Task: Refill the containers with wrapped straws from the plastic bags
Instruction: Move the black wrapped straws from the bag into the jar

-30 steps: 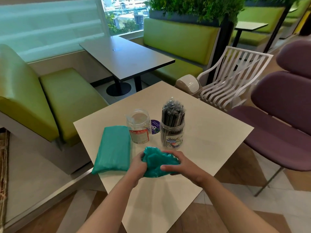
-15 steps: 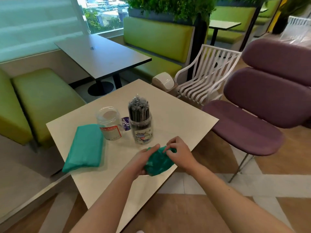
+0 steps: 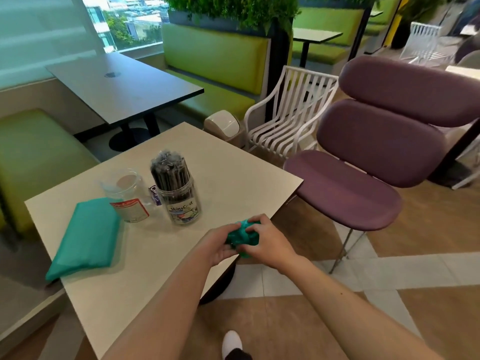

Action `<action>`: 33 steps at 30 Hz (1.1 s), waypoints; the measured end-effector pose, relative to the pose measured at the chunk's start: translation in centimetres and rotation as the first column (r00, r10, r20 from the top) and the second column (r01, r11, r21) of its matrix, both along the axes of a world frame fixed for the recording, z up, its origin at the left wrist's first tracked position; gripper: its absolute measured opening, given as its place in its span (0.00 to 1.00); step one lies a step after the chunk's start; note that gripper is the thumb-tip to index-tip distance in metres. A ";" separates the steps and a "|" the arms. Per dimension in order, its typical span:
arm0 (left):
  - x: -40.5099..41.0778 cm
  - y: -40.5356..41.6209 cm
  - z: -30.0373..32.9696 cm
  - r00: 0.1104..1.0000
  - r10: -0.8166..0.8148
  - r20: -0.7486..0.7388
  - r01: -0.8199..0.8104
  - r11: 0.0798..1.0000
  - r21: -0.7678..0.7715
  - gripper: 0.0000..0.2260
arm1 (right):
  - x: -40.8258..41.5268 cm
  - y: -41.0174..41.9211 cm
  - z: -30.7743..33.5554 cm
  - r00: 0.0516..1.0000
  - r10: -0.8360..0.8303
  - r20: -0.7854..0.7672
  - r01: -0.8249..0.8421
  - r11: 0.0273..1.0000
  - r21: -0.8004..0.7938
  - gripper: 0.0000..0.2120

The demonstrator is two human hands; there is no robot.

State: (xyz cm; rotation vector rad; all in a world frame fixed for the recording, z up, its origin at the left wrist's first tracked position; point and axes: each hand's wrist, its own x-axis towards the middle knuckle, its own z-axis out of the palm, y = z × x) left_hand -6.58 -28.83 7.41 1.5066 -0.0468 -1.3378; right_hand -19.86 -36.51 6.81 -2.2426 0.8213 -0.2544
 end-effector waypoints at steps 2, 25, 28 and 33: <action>0.3 -1.3 -0.3 1.000 -0.022 -0.017 0.023 1.000 0.013 0.15 | 0.3 -1.6 -0.4 1.000 -0.026 0.001 0.026 1.000 0.007 0.19; 13.7 -24.1 -2.0 0.992 0.048 0.113 -0.044 0.998 -0.036 0.20 | 14.0 -25.7 0.0 0.907 -0.419 0.047 0.259 0.640 0.723 0.12; 15.2 -26.2 -2.8 0.978 0.137 0.155 -0.131 0.990 -0.051 0.18 | 16.2 -28.1 0.0 0.932 -0.358 0.064 0.171 0.587 0.792 0.16; 18.3 -30.8 -4.1 0.925 0.262 0.276 -0.253 0.965 -0.069 0.14 | 20.4 -33.6 -1.5 0.946 -0.309 0.092 0.129 0.623 0.771 0.19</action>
